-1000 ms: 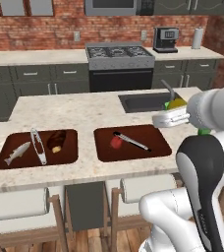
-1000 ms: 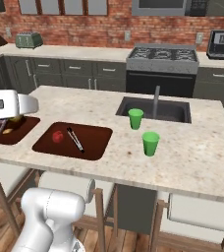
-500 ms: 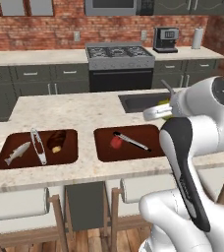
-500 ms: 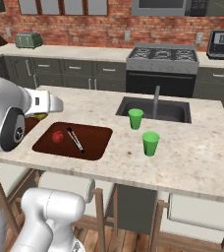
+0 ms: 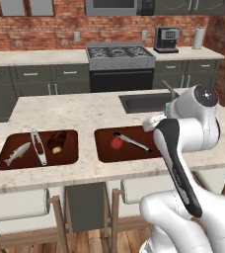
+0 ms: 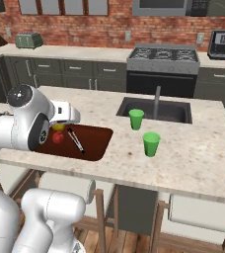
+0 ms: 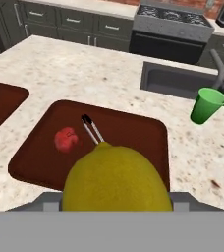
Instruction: Gather the lemon and bell pepper from the fridge and place them on a tray on the dining counter. Then gather the fish and steak from the fridge and place them on the other tray.
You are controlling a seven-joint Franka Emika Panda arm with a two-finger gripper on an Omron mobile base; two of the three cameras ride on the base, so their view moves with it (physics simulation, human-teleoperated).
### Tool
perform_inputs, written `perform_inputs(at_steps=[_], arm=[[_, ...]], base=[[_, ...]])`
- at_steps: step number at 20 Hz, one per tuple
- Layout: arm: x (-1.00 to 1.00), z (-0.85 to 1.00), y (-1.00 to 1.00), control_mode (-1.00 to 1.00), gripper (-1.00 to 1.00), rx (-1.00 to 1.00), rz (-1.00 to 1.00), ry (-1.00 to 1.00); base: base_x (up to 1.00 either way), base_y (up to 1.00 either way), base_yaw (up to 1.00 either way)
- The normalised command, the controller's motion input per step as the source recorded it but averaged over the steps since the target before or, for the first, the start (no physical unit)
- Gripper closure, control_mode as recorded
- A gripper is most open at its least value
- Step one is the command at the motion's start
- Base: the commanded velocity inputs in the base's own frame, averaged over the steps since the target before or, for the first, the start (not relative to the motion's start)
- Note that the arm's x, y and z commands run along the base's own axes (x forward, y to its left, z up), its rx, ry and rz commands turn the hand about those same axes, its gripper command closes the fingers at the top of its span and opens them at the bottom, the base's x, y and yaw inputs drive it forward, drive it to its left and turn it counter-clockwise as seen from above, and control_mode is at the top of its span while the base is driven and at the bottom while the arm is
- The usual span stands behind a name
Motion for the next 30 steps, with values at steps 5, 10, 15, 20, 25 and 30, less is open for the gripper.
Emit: perform_inputs(at_steps=[5, 10, 15, 20, 25, 30], arm=[[0.42, -0.41, -0.03, -1.00, 1.00, -0.11, 0.00, 0.04], [0.43, -0.32, -0.20, -1.00, 1.00, -0.03, 0.02, 0.03], [0.45, -0.35, -0.17, -1.00, 1.00, 0.00, 0.04, 0.01], [0.51, -0.35, -0.10, -1.00, 1.00, 0.00, 0.06, 0.01], [0.35, -0.38, 0.00, -1.00, 1.00, -0.01, 0.06, 0.04], [0.17, -0.29, -0.03, -1.00, 1.00, -0.01, 0.04, 0.02]], base=[[0.00, 0.00, 0.00], [0.00, 0.00, 0.00], [0.00, 0.00, 0.00], [0.00, 0.00, 0.00], [0.00, 0.00, 0.00], [0.00, 0.00, 0.00]])
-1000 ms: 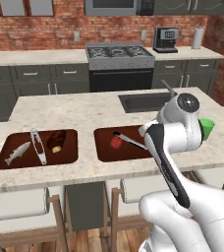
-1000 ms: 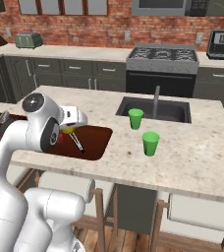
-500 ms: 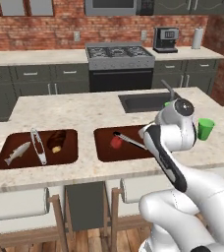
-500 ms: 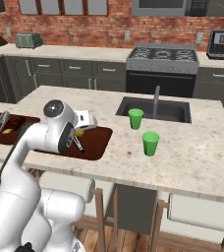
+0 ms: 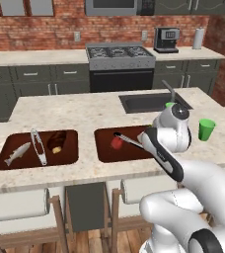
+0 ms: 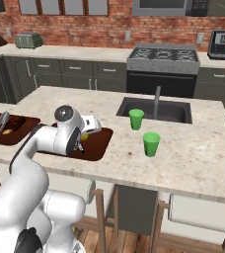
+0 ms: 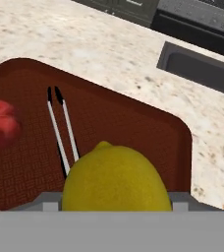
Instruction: Gather the lemon and bell pepper from the fridge and place them on a tray on the dining counter. Then gather the fish and steak from the fridge and place them on the other tray.
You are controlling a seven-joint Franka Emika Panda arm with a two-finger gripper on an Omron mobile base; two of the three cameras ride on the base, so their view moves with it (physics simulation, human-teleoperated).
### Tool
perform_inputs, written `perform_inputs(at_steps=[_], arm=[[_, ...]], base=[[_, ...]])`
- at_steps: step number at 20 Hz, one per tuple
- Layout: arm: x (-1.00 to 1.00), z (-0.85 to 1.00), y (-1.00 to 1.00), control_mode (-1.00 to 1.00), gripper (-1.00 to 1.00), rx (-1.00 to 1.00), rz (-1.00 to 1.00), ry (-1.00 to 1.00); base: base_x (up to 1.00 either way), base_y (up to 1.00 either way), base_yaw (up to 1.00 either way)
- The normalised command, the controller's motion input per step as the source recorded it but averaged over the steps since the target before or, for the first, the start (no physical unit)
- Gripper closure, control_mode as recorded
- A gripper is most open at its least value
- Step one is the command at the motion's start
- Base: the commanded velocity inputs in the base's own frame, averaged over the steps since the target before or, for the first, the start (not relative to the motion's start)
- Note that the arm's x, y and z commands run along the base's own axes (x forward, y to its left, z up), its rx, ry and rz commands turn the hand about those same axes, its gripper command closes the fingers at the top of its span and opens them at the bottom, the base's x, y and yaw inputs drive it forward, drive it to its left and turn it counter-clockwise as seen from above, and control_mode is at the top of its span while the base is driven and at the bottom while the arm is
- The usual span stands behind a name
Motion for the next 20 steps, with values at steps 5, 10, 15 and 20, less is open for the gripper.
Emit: perform_inputs(at_steps=[5, 10, 15, 20], arm=[[0.19, -0.23, 0.00, -1.00, 1.00, -0.04, 0.00, 0.05], [0.21, -0.22, 0.00, -1.00, 1.00, -0.06, 0.00, 0.08], [0.23, -0.21, 0.00, -1.00, 1.00, -0.05, 0.00, 0.09], [0.16, -0.25, 0.00, -1.00, -1.00, -0.02, 0.00, 0.07]], base=[[0.00, 0.00, 0.00], [0.00, 0.00, 0.00], [0.00, 0.00, 0.00], [0.00, 0.00, 0.00]])
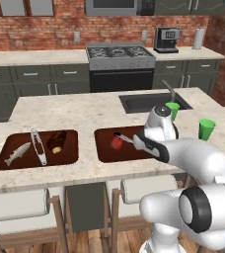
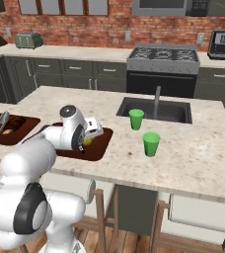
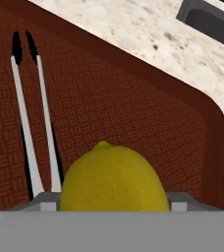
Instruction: Gather the lemon and bell pepper from the fridge and place them on a tray on the dining counter. Then gather the fish and steak from the fridge and place them on the other tray.
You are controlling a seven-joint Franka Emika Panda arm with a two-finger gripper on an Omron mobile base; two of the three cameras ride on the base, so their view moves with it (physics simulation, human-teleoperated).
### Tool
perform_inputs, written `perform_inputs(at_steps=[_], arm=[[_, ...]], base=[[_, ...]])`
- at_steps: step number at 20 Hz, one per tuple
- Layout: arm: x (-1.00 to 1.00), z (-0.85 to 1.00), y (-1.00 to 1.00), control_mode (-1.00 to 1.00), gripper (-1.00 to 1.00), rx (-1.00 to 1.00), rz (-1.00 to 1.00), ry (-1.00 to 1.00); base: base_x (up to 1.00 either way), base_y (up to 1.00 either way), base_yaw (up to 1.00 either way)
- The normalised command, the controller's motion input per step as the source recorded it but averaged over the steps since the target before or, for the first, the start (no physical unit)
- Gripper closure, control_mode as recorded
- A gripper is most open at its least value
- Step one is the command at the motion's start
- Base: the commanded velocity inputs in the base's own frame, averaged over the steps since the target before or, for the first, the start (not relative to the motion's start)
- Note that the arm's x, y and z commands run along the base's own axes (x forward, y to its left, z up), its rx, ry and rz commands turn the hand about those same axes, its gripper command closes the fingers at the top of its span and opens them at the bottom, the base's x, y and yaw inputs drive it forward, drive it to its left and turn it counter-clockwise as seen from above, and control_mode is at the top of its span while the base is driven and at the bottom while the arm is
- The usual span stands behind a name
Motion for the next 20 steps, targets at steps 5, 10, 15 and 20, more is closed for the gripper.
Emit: perform_inputs(at_steps=[5, 10, 15, 20], arm=[[0.07, -0.07, 0.00, -1.00, -1.00, 0.00, 0.01, 0.02], [-0.09, 0.25, 0.00, -1.00, -1.00, 0.00, 0.00, 0.00], [-0.52, 0.54, 0.00, -1.00, -1.00, 0.00, 0.00, 0.00], [-0.86, 0.65, 0.00, -1.00, -1.00, 0.00, 0.00, -0.03]], base=[[0.00, 0.00, 0.00], [0.00, 0.00, 0.00], [0.00, 0.00, 0.00], [0.00, 0.00, 0.00]])
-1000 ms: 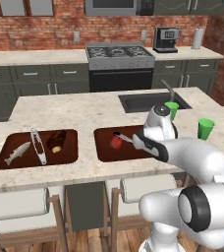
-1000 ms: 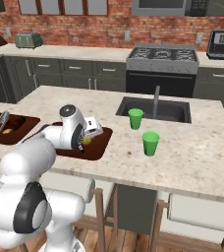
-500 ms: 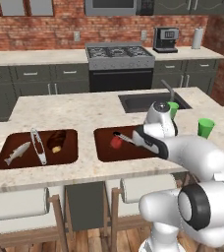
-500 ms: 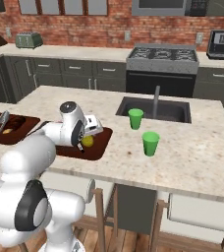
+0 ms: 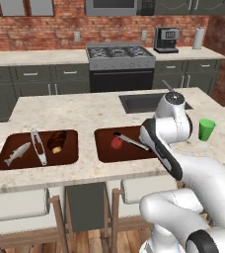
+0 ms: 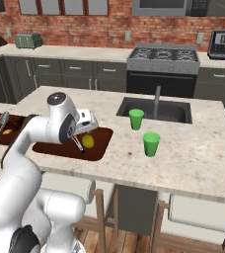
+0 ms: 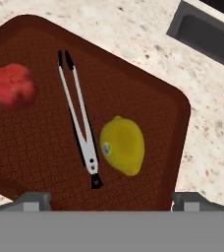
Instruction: Gather the lemon and bell pepper from the fridge and place them on a tray on the dining counter. Then gather the fish and steak from the fridge and place them on the other tray.
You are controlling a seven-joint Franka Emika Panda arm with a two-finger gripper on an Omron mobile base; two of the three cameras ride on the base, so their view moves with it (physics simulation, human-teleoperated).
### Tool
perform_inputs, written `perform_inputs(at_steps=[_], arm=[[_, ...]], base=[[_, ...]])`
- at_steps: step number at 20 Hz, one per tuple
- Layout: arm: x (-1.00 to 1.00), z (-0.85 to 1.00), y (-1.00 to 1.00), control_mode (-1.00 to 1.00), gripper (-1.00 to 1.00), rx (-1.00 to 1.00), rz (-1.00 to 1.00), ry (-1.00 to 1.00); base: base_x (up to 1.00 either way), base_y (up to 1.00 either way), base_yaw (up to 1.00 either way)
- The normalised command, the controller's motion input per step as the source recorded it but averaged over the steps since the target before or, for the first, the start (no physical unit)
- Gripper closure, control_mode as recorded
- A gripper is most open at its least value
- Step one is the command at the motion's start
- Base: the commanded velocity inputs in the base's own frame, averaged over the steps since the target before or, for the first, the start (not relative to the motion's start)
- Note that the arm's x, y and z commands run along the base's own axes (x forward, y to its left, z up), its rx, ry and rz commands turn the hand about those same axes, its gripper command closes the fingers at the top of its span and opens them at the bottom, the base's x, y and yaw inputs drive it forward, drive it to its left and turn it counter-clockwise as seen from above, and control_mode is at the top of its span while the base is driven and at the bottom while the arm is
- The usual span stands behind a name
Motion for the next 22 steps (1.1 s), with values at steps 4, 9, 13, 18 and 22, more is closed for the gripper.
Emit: perform_inputs(at_steps=[4, 9, 13, 18, 22], arm=[[-0.96, 0.74, 0.11, -1.00, -1.00, 0.00, 0.00, -0.07], [-0.99, 0.55, 0.35, -1.00, -1.00, -0.01, 0.00, -0.09], [-1.00, 0.48, 0.44, -1.00, -1.00, -0.02, 0.00, -0.10], [-1.00, 0.41, 0.44, -1.00, -1.00, -0.05, 0.00, -0.10], [-0.96, 0.05, 0.40, -1.00, -1.00, -0.05, 0.00, -0.11]], base=[[0.00, 0.00, 0.00], [0.00, 0.00, 0.00], [0.00, 0.00, 0.00], [0.00, 0.00, 0.00], [0.00, 0.00, 0.00]])
